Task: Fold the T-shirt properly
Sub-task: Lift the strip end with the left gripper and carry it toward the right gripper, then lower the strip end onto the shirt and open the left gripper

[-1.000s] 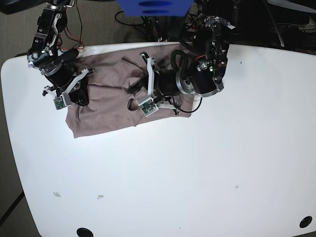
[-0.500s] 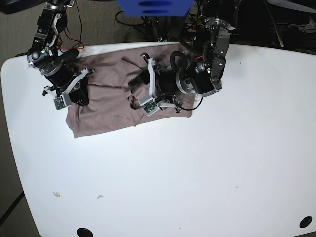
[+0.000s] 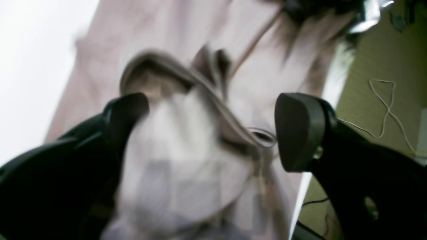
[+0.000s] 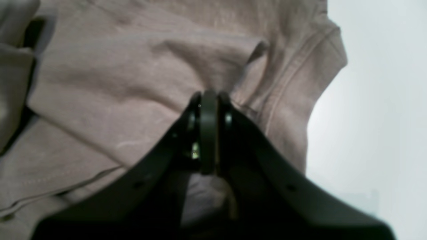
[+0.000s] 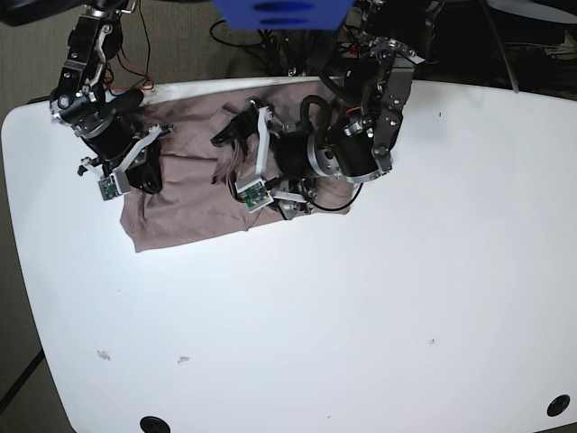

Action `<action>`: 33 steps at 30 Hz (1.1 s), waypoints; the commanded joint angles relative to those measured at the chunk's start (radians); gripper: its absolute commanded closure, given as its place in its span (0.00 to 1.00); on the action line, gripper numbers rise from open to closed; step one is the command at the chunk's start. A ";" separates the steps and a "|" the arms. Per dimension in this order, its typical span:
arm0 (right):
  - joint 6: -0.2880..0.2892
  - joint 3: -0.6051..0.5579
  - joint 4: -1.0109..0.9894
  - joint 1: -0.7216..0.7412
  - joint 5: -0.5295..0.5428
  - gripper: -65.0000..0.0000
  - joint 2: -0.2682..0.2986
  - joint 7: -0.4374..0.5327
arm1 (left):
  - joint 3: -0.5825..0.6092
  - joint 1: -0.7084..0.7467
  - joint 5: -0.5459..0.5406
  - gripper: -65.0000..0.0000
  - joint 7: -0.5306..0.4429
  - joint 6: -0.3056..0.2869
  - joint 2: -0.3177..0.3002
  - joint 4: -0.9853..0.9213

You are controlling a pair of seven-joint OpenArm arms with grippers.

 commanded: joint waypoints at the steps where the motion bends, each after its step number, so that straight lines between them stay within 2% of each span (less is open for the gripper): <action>1: 0.007 -0.001 -0.012 -0.014 -0.059 1.00 0.005 -0.092 | 0.018 -0.014 -0.016 0.13 -0.023 0.000 0.012 0.015; 10: 0.007 -0.001 -0.009 -0.015 -0.059 1.00 0.005 -0.094 | 0.057 -0.042 -0.022 0.13 -0.044 0.000 0.017 -0.005; 16: 0.007 -0.001 -0.011 -0.015 -0.059 1.00 0.005 -0.094 | 0.069 -0.062 -0.022 0.13 -0.066 0.000 0.049 -0.012; 25: 0.007 -0.001 -0.012 -0.015 -0.059 1.00 0.005 -0.094 | 0.088 -0.094 -0.021 0.13 -0.066 0.000 0.049 -0.006; 28: 0.007 -0.001 -0.014 -0.015 -0.059 1.00 0.005 -0.094 | 0.074 -0.094 -0.015 0.13 -0.067 0.000 0.034 0.005; 33: 0.007 -0.003 -0.014 -0.015 -0.059 1.00 0.005 -0.094 | -0.006 -0.086 -0.024 0.13 -0.066 0.000 -0.028 0.055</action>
